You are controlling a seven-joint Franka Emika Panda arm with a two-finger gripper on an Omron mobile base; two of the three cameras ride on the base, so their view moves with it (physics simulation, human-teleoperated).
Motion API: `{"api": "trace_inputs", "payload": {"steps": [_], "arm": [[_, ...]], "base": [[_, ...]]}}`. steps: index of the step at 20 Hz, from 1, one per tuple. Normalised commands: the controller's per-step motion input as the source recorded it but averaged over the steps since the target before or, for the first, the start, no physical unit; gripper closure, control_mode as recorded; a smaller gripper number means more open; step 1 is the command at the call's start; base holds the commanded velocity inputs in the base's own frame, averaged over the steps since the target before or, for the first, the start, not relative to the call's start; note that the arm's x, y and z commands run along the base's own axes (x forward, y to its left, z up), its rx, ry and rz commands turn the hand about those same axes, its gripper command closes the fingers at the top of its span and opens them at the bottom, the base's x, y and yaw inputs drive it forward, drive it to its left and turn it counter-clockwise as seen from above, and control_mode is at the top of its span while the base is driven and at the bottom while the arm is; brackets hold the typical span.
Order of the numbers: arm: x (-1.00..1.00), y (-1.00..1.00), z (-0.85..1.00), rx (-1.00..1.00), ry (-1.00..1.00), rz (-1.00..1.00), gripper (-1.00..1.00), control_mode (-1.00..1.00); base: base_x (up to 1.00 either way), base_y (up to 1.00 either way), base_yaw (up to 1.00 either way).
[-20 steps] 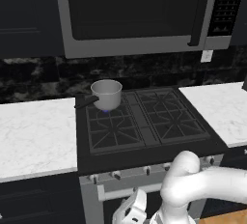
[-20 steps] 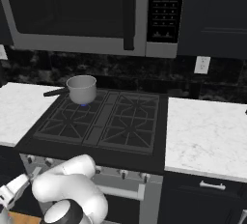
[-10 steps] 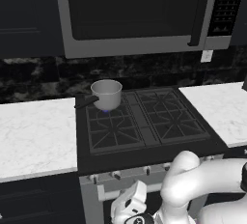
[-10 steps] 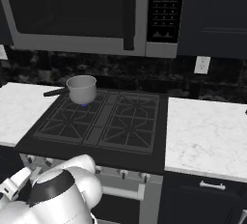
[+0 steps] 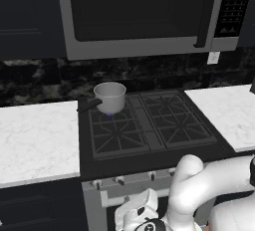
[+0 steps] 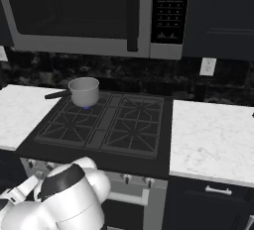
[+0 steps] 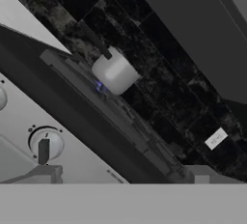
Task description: Turn off the rear left burner of the stove.
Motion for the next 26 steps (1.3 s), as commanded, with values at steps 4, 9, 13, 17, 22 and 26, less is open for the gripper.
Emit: {"api": "trace_inputs", "payload": {"steps": [4,9,13,17,22,26], "arm": [[0.07,-0.01,0.04,0.00,0.00,0.00,-1.00,-1.00],[0.23,0.00,0.21,0.00,0.00,0.00,-1.00,-1.00],[0.26,0.00,0.11,0.00,0.00,0.01,-1.00,-1.00],[0.15,0.00,-0.01,0.00,0.00,0.03,-1.00,-1.00],[0.18,0.00,-0.22,0.00,0.01,0.03,-1.00,-1.00],[0.23,0.00,-0.13,0.00,0.00,0.01,-1.00,-1.00]], "base": [[0.00,0.00,0.00],[0.00,0.00,0.00],[0.00,0.00,0.00],[0.00,0.00,0.00],[0.00,0.00,0.00],[0.00,0.00,0.00]]}}
